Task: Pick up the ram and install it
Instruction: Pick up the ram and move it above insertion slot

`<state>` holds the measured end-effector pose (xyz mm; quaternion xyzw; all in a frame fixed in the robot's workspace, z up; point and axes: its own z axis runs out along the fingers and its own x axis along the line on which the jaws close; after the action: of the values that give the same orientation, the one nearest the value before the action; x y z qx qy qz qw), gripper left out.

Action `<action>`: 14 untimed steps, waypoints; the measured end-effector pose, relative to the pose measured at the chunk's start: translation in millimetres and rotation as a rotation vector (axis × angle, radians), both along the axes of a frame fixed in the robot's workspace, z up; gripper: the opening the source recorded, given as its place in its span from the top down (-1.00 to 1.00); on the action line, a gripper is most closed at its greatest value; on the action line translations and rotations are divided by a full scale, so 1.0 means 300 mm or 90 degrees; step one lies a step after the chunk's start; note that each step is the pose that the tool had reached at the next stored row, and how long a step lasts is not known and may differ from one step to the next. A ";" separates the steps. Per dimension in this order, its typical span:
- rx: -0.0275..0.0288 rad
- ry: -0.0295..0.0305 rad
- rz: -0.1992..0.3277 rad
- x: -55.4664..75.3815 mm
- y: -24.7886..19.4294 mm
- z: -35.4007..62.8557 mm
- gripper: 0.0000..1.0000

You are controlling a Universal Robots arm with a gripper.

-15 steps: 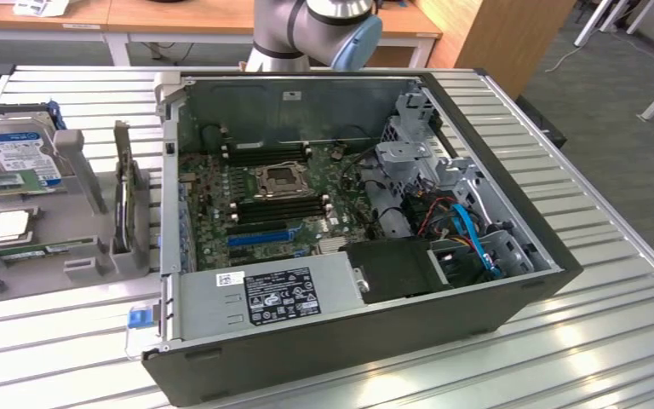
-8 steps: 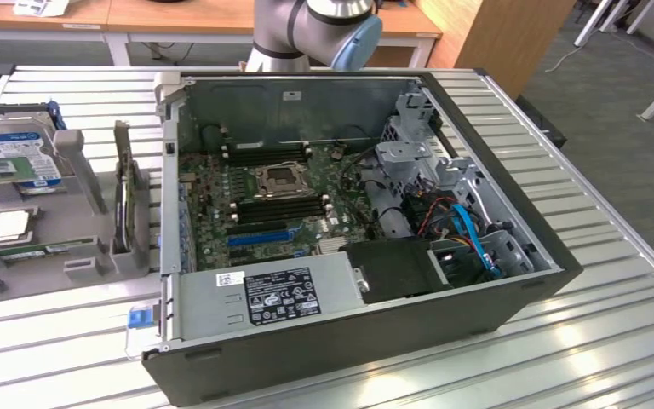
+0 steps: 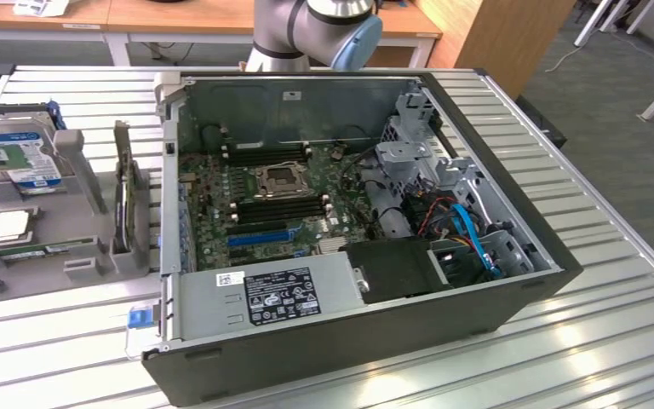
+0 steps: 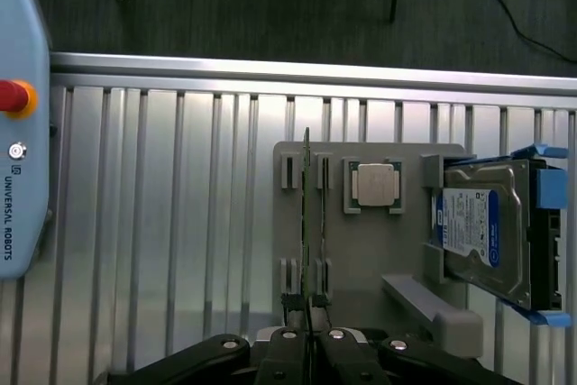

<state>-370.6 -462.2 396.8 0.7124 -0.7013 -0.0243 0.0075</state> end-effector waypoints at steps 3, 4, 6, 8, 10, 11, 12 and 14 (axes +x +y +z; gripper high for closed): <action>0.0000 0.0000 0.000 0.000 0.000 0.013 0.76; 0.0000 0.0000 0.000 0.000 0.000 0.018 0.76; 0.0000 0.0000 0.000 0.000 0.000 0.030 0.76; 0.0000 -0.0001 0.000 0.000 0.000 0.039 0.76; 0.0000 -0.0001 0.000 0.000 0.000 0.047 0.76; 0.0000 0.0000 0.000 0.000 0.000 0.052 0.76; 0.0000 0.0000 0.000 0.000 0.000 0.056 0.76; 0.0001 -0.0001 0.000 0.000 0.000 0.059 0.76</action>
<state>-370.6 -462.2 414.6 0.7124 -0.7013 -0.0243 0.0074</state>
